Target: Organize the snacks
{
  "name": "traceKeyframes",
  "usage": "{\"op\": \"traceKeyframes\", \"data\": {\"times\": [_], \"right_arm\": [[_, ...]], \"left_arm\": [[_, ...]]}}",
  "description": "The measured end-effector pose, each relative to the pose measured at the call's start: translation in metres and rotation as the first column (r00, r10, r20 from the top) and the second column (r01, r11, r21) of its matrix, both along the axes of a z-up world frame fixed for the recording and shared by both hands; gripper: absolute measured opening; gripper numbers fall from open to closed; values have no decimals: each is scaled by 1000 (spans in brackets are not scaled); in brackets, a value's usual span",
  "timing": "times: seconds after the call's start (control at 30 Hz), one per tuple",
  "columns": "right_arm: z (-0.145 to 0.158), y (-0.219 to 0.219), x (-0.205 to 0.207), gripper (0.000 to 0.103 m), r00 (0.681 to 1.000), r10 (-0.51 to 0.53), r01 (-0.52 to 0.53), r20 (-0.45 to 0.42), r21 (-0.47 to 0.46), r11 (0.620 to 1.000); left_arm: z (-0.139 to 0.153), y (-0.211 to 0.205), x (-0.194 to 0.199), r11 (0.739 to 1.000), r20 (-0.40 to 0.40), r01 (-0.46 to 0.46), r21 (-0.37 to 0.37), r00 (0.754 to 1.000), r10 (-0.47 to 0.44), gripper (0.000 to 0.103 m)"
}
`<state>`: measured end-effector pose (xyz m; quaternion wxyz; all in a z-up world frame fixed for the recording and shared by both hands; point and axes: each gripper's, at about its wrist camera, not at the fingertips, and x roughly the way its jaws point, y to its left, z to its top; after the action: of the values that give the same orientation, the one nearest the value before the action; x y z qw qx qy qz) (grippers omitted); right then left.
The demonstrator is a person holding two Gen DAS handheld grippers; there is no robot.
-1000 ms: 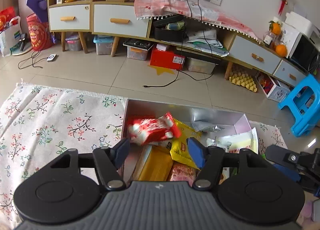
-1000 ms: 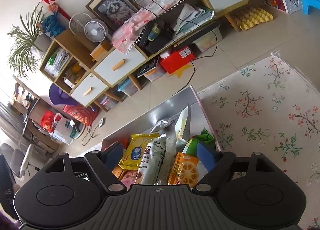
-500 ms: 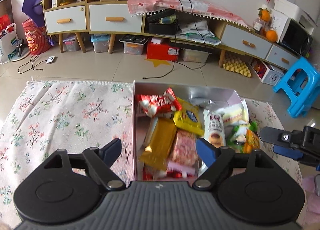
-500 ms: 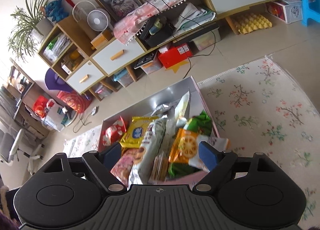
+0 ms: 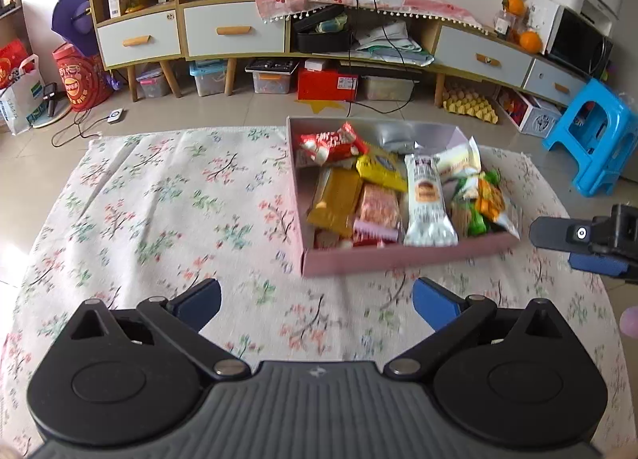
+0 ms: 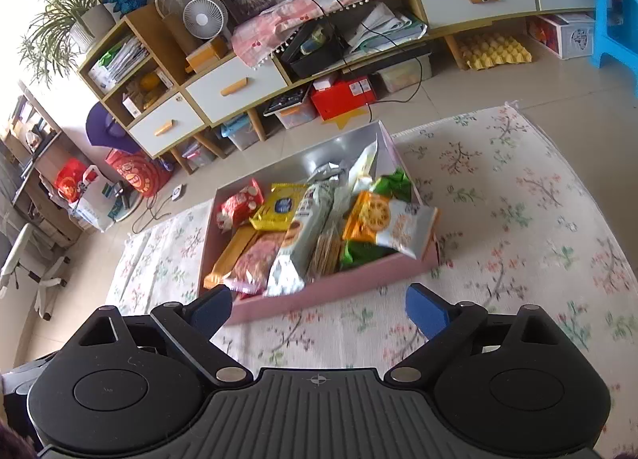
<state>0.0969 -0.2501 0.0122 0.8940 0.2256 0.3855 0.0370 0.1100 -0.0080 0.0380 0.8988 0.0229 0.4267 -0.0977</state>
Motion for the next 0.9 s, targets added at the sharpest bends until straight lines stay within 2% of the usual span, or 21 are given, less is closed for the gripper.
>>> {"op": "traceKeyframes", "data": {"times": [0.1,0.23,0.43,0.53,0.7,0.8,0.9], "right_arm": [[4,5,-14,96,1000,-3,2,-23,-40,999],[6,12,-36,96,999,-3,-1,-41,-99,995],[-4,17,-67,98,1000,-24,24,0,-138,990],[-11,20,-78,98,999,-35,32,-15,-170,985],[-3,20,-93,99,1000,-6,5,-1,-209,978],[0,23,-97,99,1000,-8,12,15,-269,963],[-2,24,-97,99,1000,-8,8,3,-251,968]], "left_arm": [[3,1,-15,1000,-3,11,11,1000,-11,103],[10,6,-39,1000,3,13,-23,1000,-13,103],[3,6,-63,998,34,-20,-52,999,22,103],[-8,3,-71,999,17,-23,-23,1000,23,103],[-14,-1,-87,999,30,-13,37,999,12,103],[-15,-1,-90,999,22,-24,38,999,23,103],[-15,-2,-92,999,14,-36,38,999,36,103]]}}
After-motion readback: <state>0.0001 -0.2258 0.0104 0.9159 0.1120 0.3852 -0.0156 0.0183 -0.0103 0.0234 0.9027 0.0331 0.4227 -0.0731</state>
